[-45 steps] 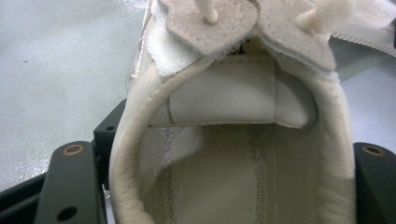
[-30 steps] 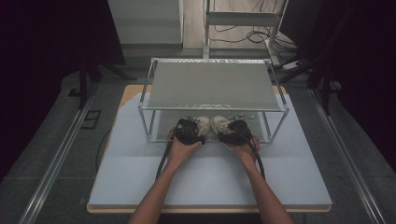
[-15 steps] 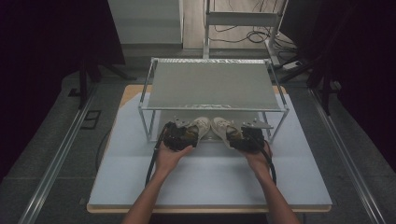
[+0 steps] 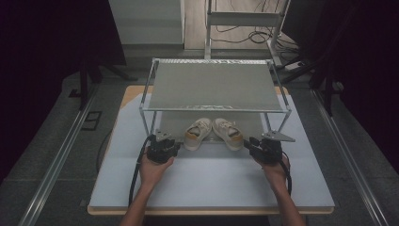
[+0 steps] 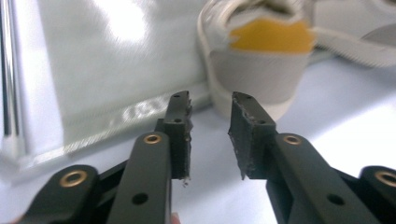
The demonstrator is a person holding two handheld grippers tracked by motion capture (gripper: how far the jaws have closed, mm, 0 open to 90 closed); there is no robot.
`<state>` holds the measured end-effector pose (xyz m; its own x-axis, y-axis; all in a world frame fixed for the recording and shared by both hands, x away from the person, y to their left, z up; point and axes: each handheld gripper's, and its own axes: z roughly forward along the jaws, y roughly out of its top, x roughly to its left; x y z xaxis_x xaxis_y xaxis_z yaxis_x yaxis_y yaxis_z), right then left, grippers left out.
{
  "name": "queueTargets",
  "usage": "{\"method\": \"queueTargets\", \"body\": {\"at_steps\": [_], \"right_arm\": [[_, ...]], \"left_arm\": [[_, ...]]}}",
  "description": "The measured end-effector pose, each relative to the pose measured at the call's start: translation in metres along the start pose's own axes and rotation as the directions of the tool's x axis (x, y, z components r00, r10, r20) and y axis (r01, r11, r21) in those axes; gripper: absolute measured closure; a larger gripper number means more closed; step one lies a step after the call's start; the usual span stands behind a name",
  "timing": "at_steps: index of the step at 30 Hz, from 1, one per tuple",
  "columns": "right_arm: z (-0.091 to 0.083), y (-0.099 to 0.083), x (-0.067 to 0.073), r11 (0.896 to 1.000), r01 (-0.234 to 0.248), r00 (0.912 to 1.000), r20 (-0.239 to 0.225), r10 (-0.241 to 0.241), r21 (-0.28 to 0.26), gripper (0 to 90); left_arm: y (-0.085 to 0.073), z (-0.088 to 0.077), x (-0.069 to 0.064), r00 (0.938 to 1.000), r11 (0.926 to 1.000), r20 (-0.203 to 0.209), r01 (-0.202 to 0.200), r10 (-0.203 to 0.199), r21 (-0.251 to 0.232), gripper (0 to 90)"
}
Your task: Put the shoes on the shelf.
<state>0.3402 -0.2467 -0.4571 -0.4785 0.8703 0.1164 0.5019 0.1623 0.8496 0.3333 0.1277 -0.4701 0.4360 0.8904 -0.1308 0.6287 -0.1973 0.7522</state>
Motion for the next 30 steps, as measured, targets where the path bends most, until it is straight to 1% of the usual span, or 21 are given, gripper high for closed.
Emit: {"method": "queueTargets", "body": {"at_steps": [2, 4, 7, 10, 15, 19, 20, 23, 25, 27, 28, 30], "right_arm": [[0.002, -0.003, -0.002, 1.0, -0.002, 1.0, 0.0, 0.002, 0.015, 72.6], [0.003, -0.005, -0.004, 1.0, 0.002, 0.9999, 0.011, -0.002, 0.026, 75.0], [0.006, -0.008, -0.007, 0.999, -0.001, 0.9999, 0.016, 0.001, 0.037, 77.4], [0.008, -0.009, -0.007, 0.999, 0.0, 0.9999, 0.015, -0.001, 0.047, 78.6], [0.014, -0.011, -0.004, 0.998, 0.02, 0.9996, 0.017, -0.021, 0.062, 80.9], [0.017, -0.011, -0.004, 0.998, 0.024, 0.9994, 0.023, -0.026, 0.062, 82.0], [0.018, -0.011, -0.004, 0.998, 0.027, 0.9993, 0.025, -0.029, 0.063, 82.3], [0.019, -0.01, -0.004, 0.997, 0.028, 0.9993, 0.022, -0.029, 0.067, 83.4], [0.02, -0.01, -0.004, 0.997, 0.029, 0.9992, 0.023, -0.031, 0.067, 84.1], [0.02, -0.01, -0.004, 0.997, 0.03, 0.9993, 0.022, -0.031, 0.066, 84.6], [0.02, -0.009, -0.004, 0.997, 0.032, 0.9992, 0.023, -0.034, 0.065, 84.8], [0.021, -0.009, -0.003, 0.997, 0.036, 0.9991, 0.02, -0.037, 0.067, 85.1]], "left_arm": [[-0.002, 0.002, 0.003, 1.0, 0.9998, 0.0, 0.0, 0.0, 0.02, 73.0], [-0.003, 0.003, 0.004, 1.0, 0.9997, 0.003, 0.0, 0.0, 0.026, 74.7], [-0.005, 0.006, 0.003, 0.9999, 0.9997, -0.002, -0.013, 0.013, 0.022, 74.9], [-0.004, 0.01, 0.002, 0.9999, 0.9998, 0.008, -0.009, 0.009, 0.019, 75.3], [-0.002, 0.016, 0.004, 0.9998, 0.9997, 0.016, -0.008, 0.007, 0.025, 78.0], [0.0, 0.018, 0.004, 0.9998, 0.9996, 0.017, -0.006, 0.006, 0.027, 81.0], [0.001, 0.019, 0.004, 0.9999, 0.9995, 0.012, -0.012, 0.011, 0.03, 82.2], [0.003, 0.022, 0.004, 0.9999, 0.9992, 0.011, -0.012, 0.011, 0.037, 84.0], [0.003, 0.023, 0.004, 0.9998, 0.9993, 0.018, -0.003, 0.002, 0.037, 85.5], [0.003, 0.024, 0.004, 0.9998, 0.9993, 0.02, -0.003, 0.003, 0.037, 86.6], [0.005, 0.024, 0.002, 0.9996, 0.9994, 0.03, -0.003, 0.002, 0.036, 87.2], [0.005, 0.023, 0.001, 0.9994, 0.9994, 0.034, -0.004, 0.003, 0.034, 88.3]]}}
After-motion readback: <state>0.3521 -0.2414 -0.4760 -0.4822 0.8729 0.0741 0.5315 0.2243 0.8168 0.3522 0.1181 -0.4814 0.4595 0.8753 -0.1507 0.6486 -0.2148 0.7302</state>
